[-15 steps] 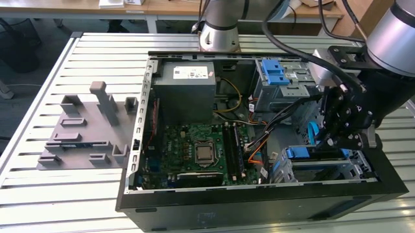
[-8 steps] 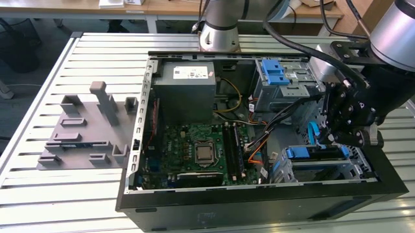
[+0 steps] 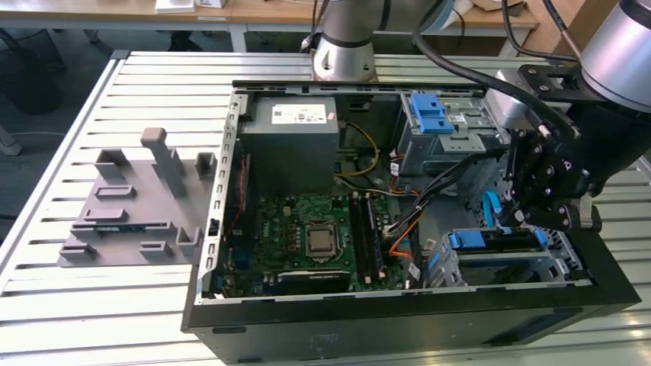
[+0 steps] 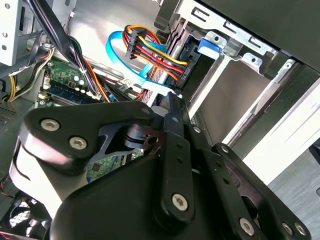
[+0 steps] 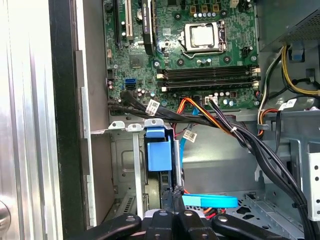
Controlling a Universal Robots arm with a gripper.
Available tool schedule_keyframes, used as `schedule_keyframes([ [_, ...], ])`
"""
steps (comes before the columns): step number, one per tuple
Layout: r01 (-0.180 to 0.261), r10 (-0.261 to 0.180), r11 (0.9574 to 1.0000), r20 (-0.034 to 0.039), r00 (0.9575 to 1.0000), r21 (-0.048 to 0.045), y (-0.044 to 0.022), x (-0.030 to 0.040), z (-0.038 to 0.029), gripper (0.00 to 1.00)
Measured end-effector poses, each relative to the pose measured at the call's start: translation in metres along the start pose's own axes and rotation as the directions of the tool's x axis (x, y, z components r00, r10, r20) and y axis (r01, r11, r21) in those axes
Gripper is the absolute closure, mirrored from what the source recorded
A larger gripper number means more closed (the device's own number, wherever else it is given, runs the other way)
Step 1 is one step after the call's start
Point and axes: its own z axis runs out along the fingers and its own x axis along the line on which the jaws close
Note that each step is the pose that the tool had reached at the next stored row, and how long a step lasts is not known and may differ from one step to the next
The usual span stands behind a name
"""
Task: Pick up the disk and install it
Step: 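Insert the second disk wire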
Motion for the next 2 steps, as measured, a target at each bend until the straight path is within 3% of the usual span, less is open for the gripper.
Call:
schedule_keyframes([
  [2, 0.0, 0.0, 1.0, -0.0001, 1.0, -0.0001, 0.0, 0.0, 0.0, 0.89],
])
